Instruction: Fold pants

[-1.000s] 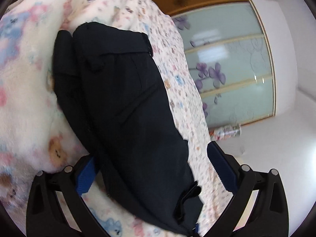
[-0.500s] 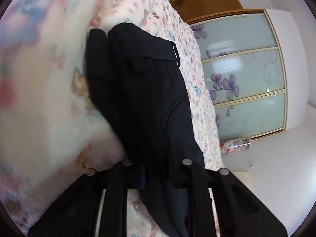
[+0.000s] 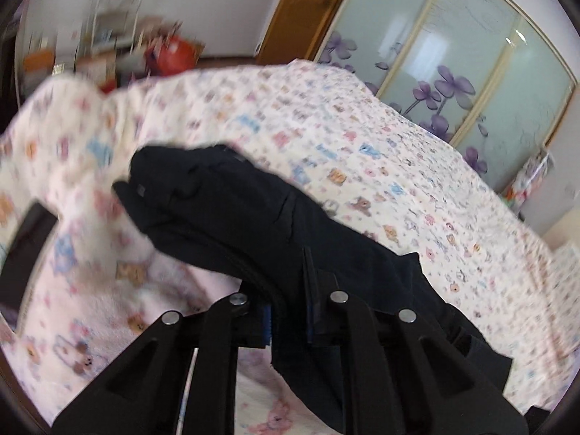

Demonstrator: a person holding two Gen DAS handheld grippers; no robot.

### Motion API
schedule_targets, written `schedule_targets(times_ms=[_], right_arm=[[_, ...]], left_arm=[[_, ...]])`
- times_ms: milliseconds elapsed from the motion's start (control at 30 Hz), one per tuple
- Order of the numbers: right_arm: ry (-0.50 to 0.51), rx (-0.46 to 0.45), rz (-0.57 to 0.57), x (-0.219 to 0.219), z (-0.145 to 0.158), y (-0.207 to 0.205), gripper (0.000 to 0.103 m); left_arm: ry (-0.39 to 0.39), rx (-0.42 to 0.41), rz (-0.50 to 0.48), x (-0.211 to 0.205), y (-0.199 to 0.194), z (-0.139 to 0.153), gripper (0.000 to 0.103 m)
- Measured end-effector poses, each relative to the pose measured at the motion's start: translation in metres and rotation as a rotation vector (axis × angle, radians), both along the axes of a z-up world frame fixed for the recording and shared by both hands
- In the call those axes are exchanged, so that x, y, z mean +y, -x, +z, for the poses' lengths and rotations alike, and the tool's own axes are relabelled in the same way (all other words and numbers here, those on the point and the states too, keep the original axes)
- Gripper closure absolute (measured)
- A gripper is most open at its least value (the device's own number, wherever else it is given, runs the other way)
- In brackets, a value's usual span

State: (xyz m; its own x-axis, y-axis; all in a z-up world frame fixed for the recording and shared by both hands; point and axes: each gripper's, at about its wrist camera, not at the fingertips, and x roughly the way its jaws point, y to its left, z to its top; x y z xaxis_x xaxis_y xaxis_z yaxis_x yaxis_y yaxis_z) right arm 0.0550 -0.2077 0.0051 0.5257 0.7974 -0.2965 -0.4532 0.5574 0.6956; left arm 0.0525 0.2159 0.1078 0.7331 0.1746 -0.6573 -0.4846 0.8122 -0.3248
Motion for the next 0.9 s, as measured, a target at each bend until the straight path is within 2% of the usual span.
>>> schedule_targets(times_ms=[100, 233, 267, 367, 467, 500, 567, 633, 667, 733, 767, 800, 900], right_arm=[[0.033, 0.011, 0.004, 0.004, -0.002, -0.001, 0.001], [-0.010, 0.004, 0.007, -0.003, -0.003, 0.001, 0.001], [-0.043, -0.002, 0.004, -0.008, -0.003, 0.002, 0.001], [-0.255, -0.033, -0.049, -0.041, -0.005, 0.009, 0.001], [-0.380, -0.074, -0.174, -0.074, -0.007, 0.019, 0.001], [-0.410, -0.090, -0.267, -0.090, -0.009, 0.025, 0.001], [-0.469, -0.086, -0.347, -0.109, -0.015, 0.030, 0.001], [-0.538, -0.056, -0.430, -0.128, -0.027, 0.034, 0.001], [-0.560, -0.038, -0.450, -0.133, -0.032, 0.034, 0.001], [-0.583, -0.010, -0.455, -0.136, -0.038, 0.032, 0.001], [-0.571, -0.010, -0.455, -0.135, -0.038, 0.032, 0.001], [-0.548, -0.016, -0.453, -0.133, -0.036, 0.033, 0.001], [-0.514, -0.015, -0.454, -0.130, -0.033, 0.032, 0.001]], left_arm=[[-0.104, -0.017, -0.030, -0.030, -0.007, 0.018, 0.091], [-0.249, -0.055, -0.116, -0.086, -0.020, 0.040, 0.091], [-0.287, -0.066, -0.150, -0.104, -0.022, 0.045, 0.091], [-0.392, -0.093, -0.259, -0.160, -0.026, 0.055, 0.091], [-0.555, -0.119, -0.426, -0.236, -0.024, 0.055, 0.091], [-0.607, -0.125, -0.479, -0.258, -0.021, 0.051, 0.091], [-0.759, -0.117, -0.658, -0.319, -0.010, 0.029, 0.090], [-0.861, -0.039, -0.827, -0.368, -0.001, -0.010, 0.089], [-0.881, 0.024, -0.888, -0.384, 0.001, -0.035, 0.089], [-0.871, 0.116, -0.935, -0.395, -0.002, -0.073, 0.089], [-0.858, 0.126, -0.931, -0.393, -0.002, -0.085, 0.088], [-0.846, 0.093, -0.921, -0.390, 0.000, -0.089, 0.088], [-0.796, 0.079, -0.905, -0.384, -0.001, -0.083, 0.087]])
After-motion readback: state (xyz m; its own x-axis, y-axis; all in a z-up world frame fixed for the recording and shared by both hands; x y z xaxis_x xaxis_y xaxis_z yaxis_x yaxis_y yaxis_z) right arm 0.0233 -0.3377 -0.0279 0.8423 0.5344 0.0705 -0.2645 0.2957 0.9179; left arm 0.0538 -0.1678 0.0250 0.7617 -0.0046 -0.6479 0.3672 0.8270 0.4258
